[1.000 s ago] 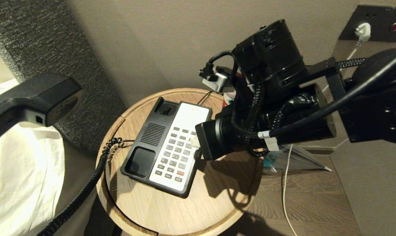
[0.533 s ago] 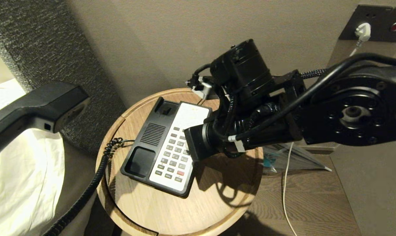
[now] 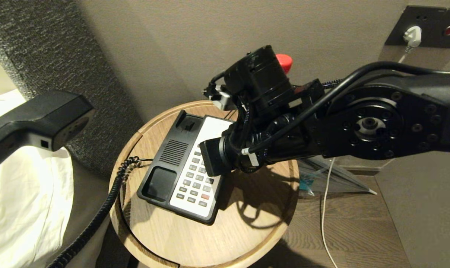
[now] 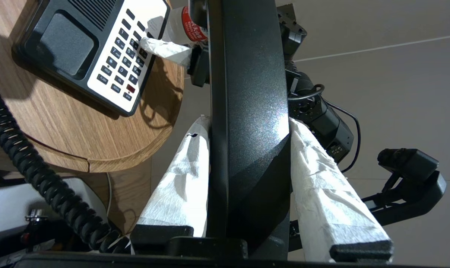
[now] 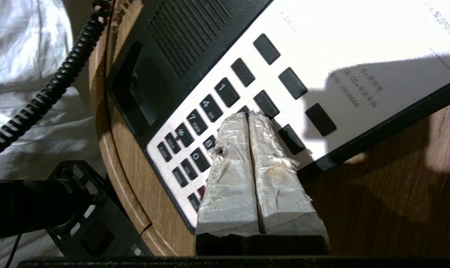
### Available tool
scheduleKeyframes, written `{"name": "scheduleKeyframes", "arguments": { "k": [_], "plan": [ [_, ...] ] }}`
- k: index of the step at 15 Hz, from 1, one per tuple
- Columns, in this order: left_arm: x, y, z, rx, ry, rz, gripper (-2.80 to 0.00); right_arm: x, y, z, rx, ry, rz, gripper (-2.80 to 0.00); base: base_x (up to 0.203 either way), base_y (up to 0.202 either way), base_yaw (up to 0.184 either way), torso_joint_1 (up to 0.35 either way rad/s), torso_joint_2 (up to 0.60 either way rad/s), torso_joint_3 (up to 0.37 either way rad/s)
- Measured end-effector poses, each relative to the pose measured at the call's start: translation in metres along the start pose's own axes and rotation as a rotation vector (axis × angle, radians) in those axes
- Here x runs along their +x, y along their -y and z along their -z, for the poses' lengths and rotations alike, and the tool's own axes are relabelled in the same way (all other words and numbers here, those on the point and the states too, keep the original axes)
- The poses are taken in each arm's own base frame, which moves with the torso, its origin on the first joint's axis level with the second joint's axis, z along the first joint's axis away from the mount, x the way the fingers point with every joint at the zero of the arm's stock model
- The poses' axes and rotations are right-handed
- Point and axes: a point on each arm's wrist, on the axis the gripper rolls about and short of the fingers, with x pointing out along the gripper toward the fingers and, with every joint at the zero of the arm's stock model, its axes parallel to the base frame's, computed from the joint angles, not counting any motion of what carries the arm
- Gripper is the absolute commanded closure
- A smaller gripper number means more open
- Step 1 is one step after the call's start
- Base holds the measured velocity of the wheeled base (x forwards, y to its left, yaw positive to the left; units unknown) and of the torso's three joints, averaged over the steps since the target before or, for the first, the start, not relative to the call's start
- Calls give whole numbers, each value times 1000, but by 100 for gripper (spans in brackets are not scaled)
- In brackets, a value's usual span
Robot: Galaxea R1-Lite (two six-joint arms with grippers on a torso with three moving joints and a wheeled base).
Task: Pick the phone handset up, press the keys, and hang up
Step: Dial the number
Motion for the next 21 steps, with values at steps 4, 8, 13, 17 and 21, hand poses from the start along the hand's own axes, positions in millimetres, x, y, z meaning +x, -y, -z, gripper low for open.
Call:
{"name": "scheduleKeyframes", "arguments": {
  "k": [4,8,13,17,21],
  "plan": [
    [0,0,0,1,0,2,0,6,1,1,0,-4,9,0,0,0,0,0,0,0],
    [0,1,0,3,2,4,0,10,2,2,-5,-4,20,0,0,0,0,0,0,0],
    [0,0,0,1,1,2,0,14,6,2,1,-7,28,0,0,0,0,0,0,0],
    [0,0,0,0,-1,1,0,3,4,-10,10,28,19,0,0,0,0,0,0,0],
    [-1,2,-1,0,4,11,0,-13,-9,-19,5,17,-7,0,0,0,0,0,0,0]
  ]
}}
